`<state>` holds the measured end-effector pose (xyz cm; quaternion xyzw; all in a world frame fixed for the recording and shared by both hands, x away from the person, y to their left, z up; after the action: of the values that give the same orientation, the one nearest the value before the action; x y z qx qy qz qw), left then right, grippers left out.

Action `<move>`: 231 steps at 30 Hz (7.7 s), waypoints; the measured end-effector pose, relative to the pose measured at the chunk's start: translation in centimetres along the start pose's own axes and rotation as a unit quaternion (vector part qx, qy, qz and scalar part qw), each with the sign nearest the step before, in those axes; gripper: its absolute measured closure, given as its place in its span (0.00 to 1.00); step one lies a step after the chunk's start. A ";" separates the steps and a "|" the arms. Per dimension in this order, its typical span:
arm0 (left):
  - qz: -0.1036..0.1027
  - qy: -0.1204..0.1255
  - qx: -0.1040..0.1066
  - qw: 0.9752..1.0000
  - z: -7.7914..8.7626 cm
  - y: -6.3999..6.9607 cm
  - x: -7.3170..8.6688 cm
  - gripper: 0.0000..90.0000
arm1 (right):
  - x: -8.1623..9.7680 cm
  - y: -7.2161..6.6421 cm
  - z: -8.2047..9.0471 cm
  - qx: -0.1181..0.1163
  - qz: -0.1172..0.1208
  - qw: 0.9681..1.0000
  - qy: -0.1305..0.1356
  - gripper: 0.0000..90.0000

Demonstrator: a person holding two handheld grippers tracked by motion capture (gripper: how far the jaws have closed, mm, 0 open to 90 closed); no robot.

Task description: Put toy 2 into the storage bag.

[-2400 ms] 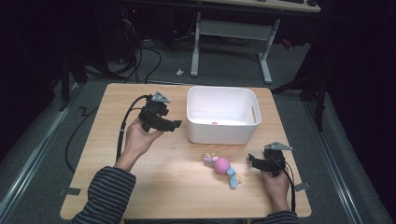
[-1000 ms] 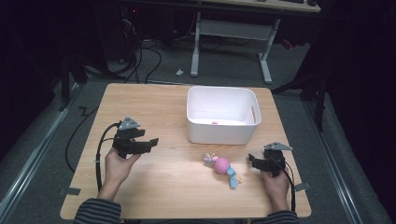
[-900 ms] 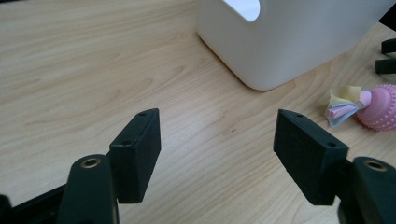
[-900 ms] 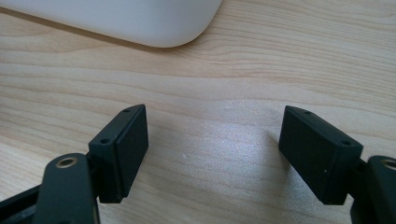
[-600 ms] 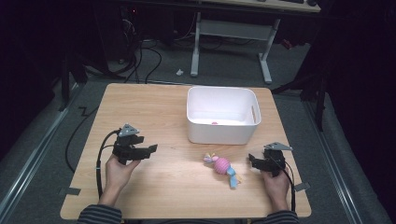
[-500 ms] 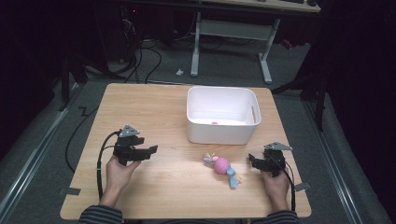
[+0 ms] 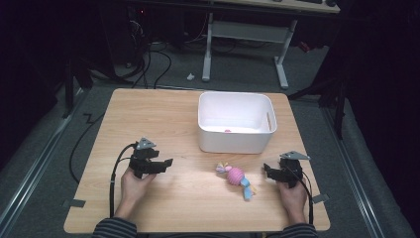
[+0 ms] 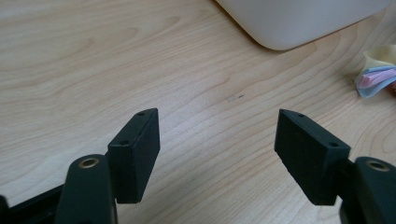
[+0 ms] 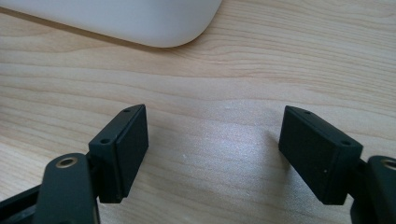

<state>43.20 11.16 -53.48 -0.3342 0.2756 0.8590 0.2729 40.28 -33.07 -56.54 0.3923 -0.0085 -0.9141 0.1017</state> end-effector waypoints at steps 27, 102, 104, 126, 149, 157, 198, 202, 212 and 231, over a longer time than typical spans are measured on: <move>-0.068 -0.029 -0.056 0.996 -4.2 0.6 0.9 0.31 | 0.0 0.0 0.0 0.000 -0.001 1.000 -0.001 0.27; -0.083 -0.015 -0.062 0.995 -4.6 0.8 1.2 0.22 | -2.9 -12.5 4.7 -0.159 0.155 0.974 -0.044 0.30; -0.082 -0.015 -0.062 0.995 -4.6 0.8 1.2 0.22 | -2.8 -12.6 4.3 -0.158 0.159 0.973 -0.051 0.30; -0.082 -0.015 -0.062 0.995 -4.6 0.8 1.2 0.22 | -2.8 -13.1 4.3 -0.175 0.173 0.968 -0.055 0.38; -0.082 -0.015 -0.062 0.995 -4.6 0.8 1.2 0.22 | -7.0 -10.5 8.7 -0.192 0.178 0.965 -0.013 0.38; -0.083 -0.015 -0.062 0.995 -4.6 0.8 1.2 0.22 | -9.4 -9.4 10.7 -0.200 0.172 0.965 0.007 0.38; -0.082 -0.014 -0.062 0.995 -4.6 0.8 1.2 0.22 | -17.3 -6.4 10.1 -0.184 0.133 0.973 0.036 0.38; -0.083 -0.015 -0.062 0.995 -4.6 0.8 1.2 0.22 | -18.2 -6.3 9.6 -0.171 0.143 0.975 0.024 0.38; -0.083 -0.015 -0.062 0.995 -4.6 0.7 1.2 0.22 | -20.8 -6.0 8.2 -0.144 0.138 0.980 0.014 0.38; -0.084 -0.016 -0.064 0.994 -4.6 0.7 1.2 0.22 | -22.3 -6.7 3.7 -0.121 0.143 0.982 -0.014 0.38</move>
<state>43.93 7.99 -56.97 -0.3592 0.1870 0.8540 0.3266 51.37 -22.41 -38.68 0.3588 0.0444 -0.8901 0.2775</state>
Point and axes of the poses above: each handheld gripper's, and its own axes: z roughly backward along the jaws, x roughly out of its underside, y roughly to its right, the point moved 5 cm from there along -z, roughly forward along the jaws, and after that the axes turned 6 degrees about x, right-handed, at the moved point
